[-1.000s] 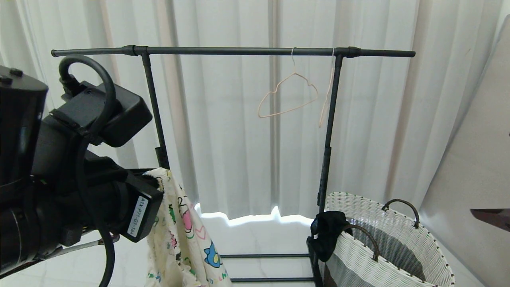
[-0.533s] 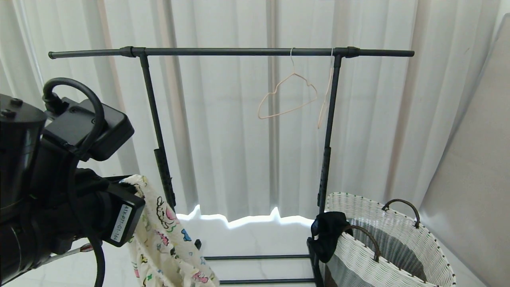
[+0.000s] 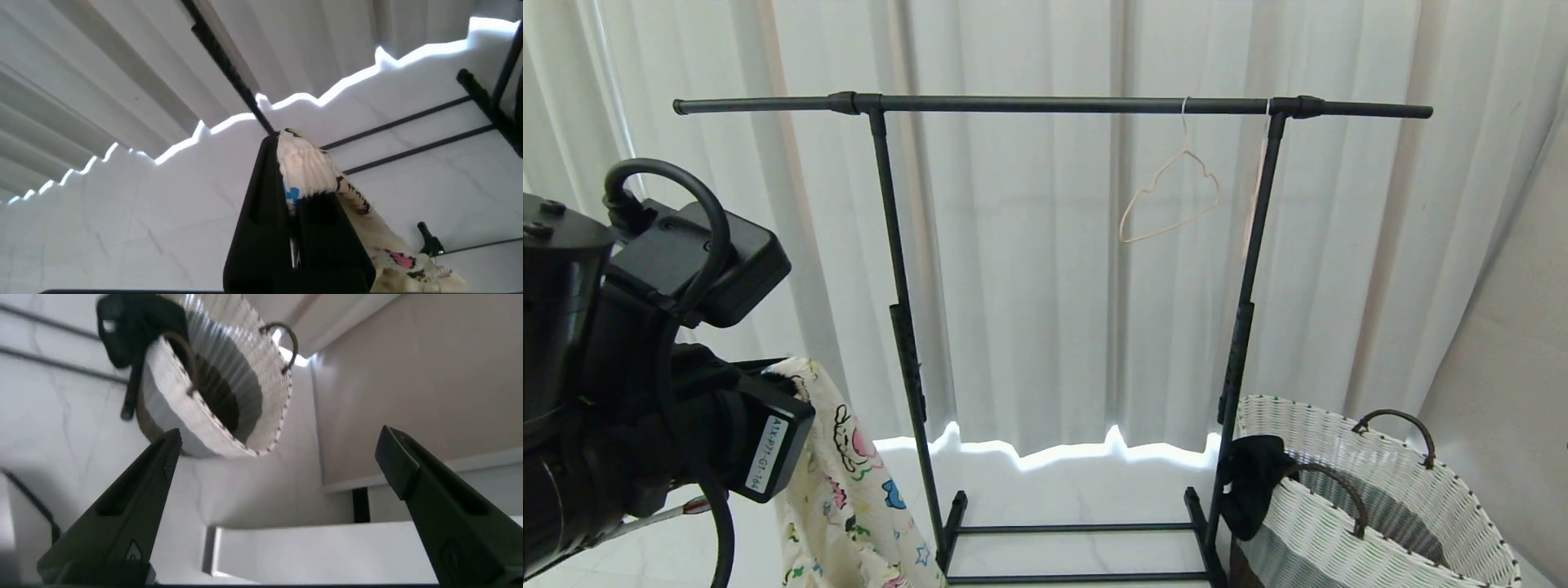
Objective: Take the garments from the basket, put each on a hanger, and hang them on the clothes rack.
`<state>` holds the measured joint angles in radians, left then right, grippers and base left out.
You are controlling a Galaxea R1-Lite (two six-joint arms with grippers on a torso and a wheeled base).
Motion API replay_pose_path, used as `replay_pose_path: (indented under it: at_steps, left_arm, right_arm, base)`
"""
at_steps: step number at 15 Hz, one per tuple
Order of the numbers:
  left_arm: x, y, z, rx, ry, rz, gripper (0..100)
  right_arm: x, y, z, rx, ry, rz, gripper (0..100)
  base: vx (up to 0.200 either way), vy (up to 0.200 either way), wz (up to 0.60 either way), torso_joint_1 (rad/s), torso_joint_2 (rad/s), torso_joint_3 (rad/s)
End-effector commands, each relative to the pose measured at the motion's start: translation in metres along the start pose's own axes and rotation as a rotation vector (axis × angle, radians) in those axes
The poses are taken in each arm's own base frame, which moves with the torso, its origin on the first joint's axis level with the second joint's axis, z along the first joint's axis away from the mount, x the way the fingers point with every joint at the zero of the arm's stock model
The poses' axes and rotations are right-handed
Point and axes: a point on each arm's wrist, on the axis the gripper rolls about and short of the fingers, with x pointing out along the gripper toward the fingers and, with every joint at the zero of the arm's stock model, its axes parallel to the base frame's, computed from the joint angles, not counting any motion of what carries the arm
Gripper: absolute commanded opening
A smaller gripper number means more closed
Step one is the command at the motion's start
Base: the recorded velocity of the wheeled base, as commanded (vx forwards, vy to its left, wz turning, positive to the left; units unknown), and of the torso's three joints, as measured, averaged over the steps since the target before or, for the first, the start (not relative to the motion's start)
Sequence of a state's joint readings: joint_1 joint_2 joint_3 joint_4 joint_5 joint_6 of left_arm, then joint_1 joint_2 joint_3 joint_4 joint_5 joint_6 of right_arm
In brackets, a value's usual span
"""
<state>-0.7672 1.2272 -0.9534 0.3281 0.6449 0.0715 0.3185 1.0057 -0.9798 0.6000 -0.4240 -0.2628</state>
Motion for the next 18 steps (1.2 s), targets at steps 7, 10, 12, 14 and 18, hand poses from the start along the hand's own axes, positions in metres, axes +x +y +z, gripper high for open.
replay_pose_path:
  at_steps: [7,10,12,14,18]
  left_arm:
    - [0.0091,0.0092,-0.0077,-0.022,0.051,0.06,0]
    - [0.0092,0.0095,-0.0078,-0.021,0.052,0.061,0]
    - [0.0096,0.0092,-0.0077,-0.019,0.053,0.061,0]
    - [0.0092,0.0095,-0.0078,-0.02,0.052,0.061,0]
    - [0.0096,0.0092,-0.0077,-0.019,0.053,0.061,0]
  right_arm:
    - [0.004,0.0019,-0.0013,0.069,-0.007,0.002,100]
    - [0.004,0.0019,-0.0012,0.103,-0.008,0.002,100]
    - [0.0044,0.0018,-0.0003,0.11,-0.014,0.001,100]
    - [0.0047,0.0014,0.0018,0.118,-0.03,-0.003,100]
    - [0.0075,0.0018,0.0055,0.125,-0.048,0.0,100]
  base:
    - [0.0,0.0,0.0,0.0,0.0,0.0]
    - [0.0,0.0,0.0,0.067,-0.18,-0.112]
    - [0.0,0.0,0.0,0.146,-0.4,-0.239]
    - [0.0,0.0,0.0,0.178,-0.45,-0.276]
    - [0.0,0.0,0.0,0.194,-0.47,-0.278]
